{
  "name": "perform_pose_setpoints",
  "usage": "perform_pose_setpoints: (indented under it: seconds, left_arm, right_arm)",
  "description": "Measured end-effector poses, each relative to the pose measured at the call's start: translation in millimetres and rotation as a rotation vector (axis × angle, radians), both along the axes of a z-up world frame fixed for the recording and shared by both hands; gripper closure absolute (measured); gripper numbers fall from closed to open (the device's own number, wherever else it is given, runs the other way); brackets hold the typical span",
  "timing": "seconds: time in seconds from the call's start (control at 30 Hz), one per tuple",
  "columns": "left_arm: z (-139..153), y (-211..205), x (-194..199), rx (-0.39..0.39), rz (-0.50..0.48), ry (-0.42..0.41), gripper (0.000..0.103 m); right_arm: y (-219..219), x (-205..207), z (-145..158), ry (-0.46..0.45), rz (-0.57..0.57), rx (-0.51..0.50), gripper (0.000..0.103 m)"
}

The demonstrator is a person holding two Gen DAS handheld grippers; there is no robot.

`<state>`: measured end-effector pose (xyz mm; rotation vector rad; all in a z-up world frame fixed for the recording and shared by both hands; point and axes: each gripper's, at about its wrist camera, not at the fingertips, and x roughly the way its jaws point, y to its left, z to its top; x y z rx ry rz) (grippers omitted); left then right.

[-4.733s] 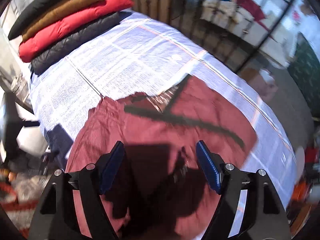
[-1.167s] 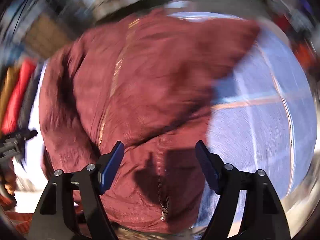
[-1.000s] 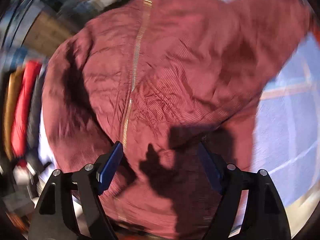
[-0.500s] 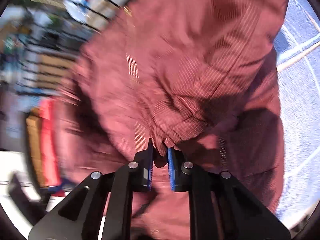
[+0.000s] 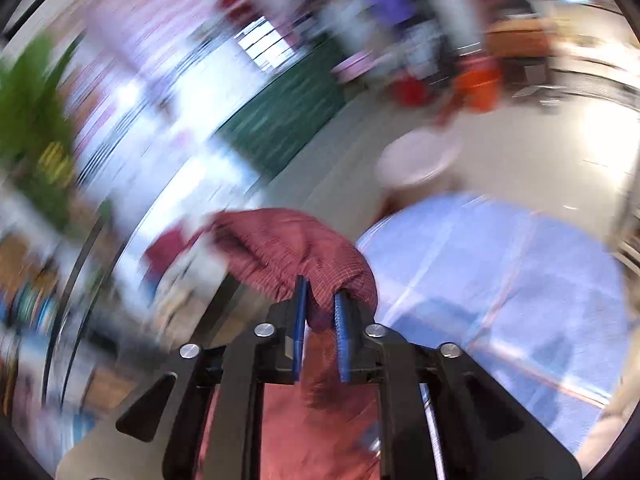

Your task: Fold large clothes

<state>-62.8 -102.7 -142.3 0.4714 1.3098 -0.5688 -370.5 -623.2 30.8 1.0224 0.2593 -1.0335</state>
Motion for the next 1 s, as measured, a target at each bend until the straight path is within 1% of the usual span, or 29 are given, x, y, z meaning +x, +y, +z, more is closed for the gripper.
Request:
perform_pose_setpoints:
  seconds: [0.03, 0.07, 0.13, 0.17, 0.2, 0.27, 0.4, 0.47, 0.53, 0.57, 0.6, 0.63, 0.67, 0.7, 0.73, 0.77, 0.83, 0.9, 1.0]
  left_arm:
    - [-0.9, -0.8, 0.3, 0.003, 0.0, 0.003, 0.01]
    - [-1.2, -1.7, 0.6, 0.005, 0.0, 0.004, 0.01]
    - [-0.5, -3.8, 0.9, 0.005, -0.004, 0.001, 0.01]
    - [-0.3, -4.7, 1.1, 0.005, -0.006, 0.0, 0.01]
    - [-0.4, -6.4, 1.5, 0.008, -0.008, -0.001, 0.01]
    - [-1.4, -9.8, 2.0, 0.018, -0.015, -0.002, 0.01]
    - [-9.1, -19.0, 4.6, 0.061, -0.025, 0.011, 0.01]
    - [-15.9, -23.4, 6.4, 0.08, -0.021, 0.029, 0.01]
    - [-24.5, -28.3, 7.1, 0.097, -0.027, 0.049, 0.01]
    - [-29.3, -31.3, 6.8, 0.119, -0.033, 0.038, 0.018]
    - [-33.7, -33.1, 6.3, 0.137, -0.036, 0.027, 0.028]
    - [-39.1, -34.2, 6.1, 0.155, -0.04, 0.031, 0.052]
    - [-44.8, -33.9, 6.8, 0.178, -0.037, 0.042, 0.068]
    - [-47.2, -31.8, 8.5, 0.187, -0.027, 0.045, 0.074]
    - [-46.9, -27.5, 11.5, 0.182, -0.008, 0.048, 0.083]
    - [-43.3, -19.8, 16.5, 0.163, 0.021, 0.058, 0.089]
    - [-31.0, -2.7, 28.1, 0.127, 0.074, 0.058, 0.091]
    - [-12.0, 19.0, 44.9, 0.131, 0.113, -0.013, 0.092]
    - [20.3, 58.4, 84.6, 0.175, 0.183, -0.172, 0.093]
  right_arm:
    - [-10.2, -13.3, -5.2, 0.002, -0.055, 0.061, 0.029]
    - [-15.8, -27.0, -13.6, -0.012, -0.104, 0.117, 0.014]
    - [-15.7, -38.8, -25.8, -0.049, -0.101, 0.161, 0.014]
    - [-12.4, -39.7, -34.0, -0.037, -0.08, 0.183, 0.014]
    - [-5.5, -37.5, -46.7, 0.008, -0.046, 0.213, 0.014]
    - [8.0, -35.7, -63.5, 0.046, -0.012, 0.248, 0.014]
    - [41.0, -21.1, -118.5, 0.108, 0.075, 0.404, 0.014]
    - [66.6, -2.9, -145.1, 0.145, 0.131, 0.466, 0.014]
    - [90.2, 10.9, -165.0, 0.166, 0.186, 0.509, 0.014]
    - [104.3, 21.4, -177.0, 0.186, 0.223, 0.538, 0.014]
    - [118.1, 29.1, -186.6, 0.201, 0.251, 0.558, 0.014]
    - [131.3, 38.0, -194.4, 0.215, 0.28, 0.577, 0.014]
    - [140.5, 43.4, -199.2, 0.226, 0.3, 0.591, 0.014]
    - [154.1, 53.1, -207.1, 0.235, 0.343, 0.616, 0.014]
    - [163.1, 56.6, -210.9, 0.235, 0.363, 0.622, 0.014]
    - [171.1, 61.9, -212.3, 0.242, 0.386, 0.627, 0.014]
    - [184.3, 68.8, -210.9, 0.265, 0.436, 0.625, 0.014]
    - [190.6, 74.0, -207.2, 0.294, 0.466, 0.599, 0.014]
    - [188.0, 79.8, -202.0, 0.323, 0.483, 0.575, 0.014]
